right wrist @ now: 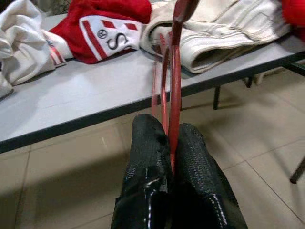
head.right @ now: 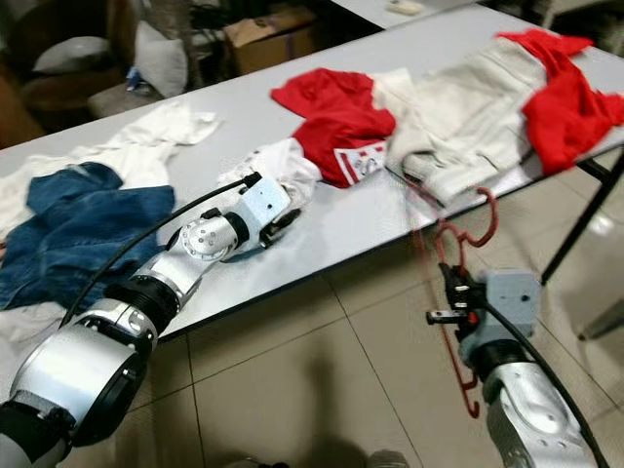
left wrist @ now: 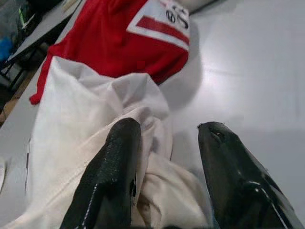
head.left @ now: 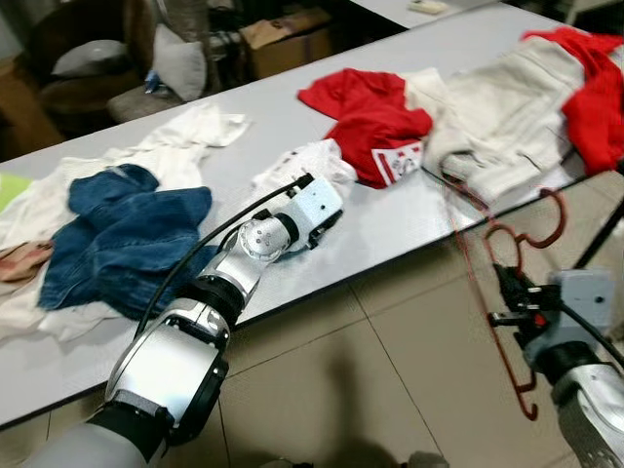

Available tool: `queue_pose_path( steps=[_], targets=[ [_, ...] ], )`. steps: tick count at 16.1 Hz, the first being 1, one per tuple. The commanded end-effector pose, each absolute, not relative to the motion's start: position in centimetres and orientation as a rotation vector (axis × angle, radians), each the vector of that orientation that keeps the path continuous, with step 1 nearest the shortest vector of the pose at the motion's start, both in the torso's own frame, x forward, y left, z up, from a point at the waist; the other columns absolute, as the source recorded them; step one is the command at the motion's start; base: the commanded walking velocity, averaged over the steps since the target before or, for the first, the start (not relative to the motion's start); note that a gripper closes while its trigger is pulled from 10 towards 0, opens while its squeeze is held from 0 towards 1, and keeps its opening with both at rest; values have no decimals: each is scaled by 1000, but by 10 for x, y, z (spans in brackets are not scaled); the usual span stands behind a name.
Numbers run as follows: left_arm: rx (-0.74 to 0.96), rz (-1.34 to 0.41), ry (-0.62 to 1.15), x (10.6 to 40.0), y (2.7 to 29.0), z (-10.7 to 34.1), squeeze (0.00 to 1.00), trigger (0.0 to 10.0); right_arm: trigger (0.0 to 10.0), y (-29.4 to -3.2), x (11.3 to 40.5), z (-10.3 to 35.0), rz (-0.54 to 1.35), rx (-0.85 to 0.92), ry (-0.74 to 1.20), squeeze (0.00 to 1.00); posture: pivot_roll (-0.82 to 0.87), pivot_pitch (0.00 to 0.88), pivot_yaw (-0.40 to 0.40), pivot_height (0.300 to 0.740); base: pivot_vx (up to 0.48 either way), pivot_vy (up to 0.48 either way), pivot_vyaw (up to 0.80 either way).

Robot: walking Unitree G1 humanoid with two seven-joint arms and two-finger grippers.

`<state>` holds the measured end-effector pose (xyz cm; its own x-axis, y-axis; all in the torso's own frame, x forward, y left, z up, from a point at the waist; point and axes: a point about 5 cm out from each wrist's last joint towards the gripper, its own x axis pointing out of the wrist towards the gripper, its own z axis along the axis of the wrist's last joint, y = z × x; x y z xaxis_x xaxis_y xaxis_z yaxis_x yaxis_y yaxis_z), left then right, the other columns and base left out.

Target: Hang hanger

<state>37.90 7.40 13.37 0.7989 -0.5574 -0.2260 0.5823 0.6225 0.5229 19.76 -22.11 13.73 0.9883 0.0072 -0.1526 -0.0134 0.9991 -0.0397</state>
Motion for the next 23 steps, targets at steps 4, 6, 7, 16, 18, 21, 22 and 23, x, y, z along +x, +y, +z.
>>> queue_pose_path(
  steps=[4,6,7,16,18,21,22,23],
  targets=[
    [654,-517,72,389,95,139,0,1843,10000,-220,195,142,7,-35,153,0,-318,86,198,740,0,0,0],
    [678,-474,78,391,99,140,0,157,10000,-218,196,143,14,-35,154,0,-321,85,195,740,0,0,0],
    [688,-465,86,391,101,139,0,0,10000,-218,195,144,17,-36,154,0,-321,85,196,740,0,0,0],
    [393,-469,93,399,110,159,0,0,10000,-211,198,142,65,-17,141,0,-295,49,206,740,0,0,0],
    [221,-482,51,404,112,178,0,0,10000,-206,200,142,89,-9,130,0,-280,37,207,740,0,0,0],
    [77,-560,-88,411,121,224,0,0,10000,-198,208,143,135,13,101,0,-255,15,210,740,0,0,0],
    [-8,-568,-157,414,126,248,0,0,10000,-195,211,144,155,21,86,0,-248,5,212,740,0,0,0],
    [-153,-594,-240,416,131,280,0,0,10000,-191,214,149,192,47,56,0,-240,0,216,740,0,0,0]
  ],
)
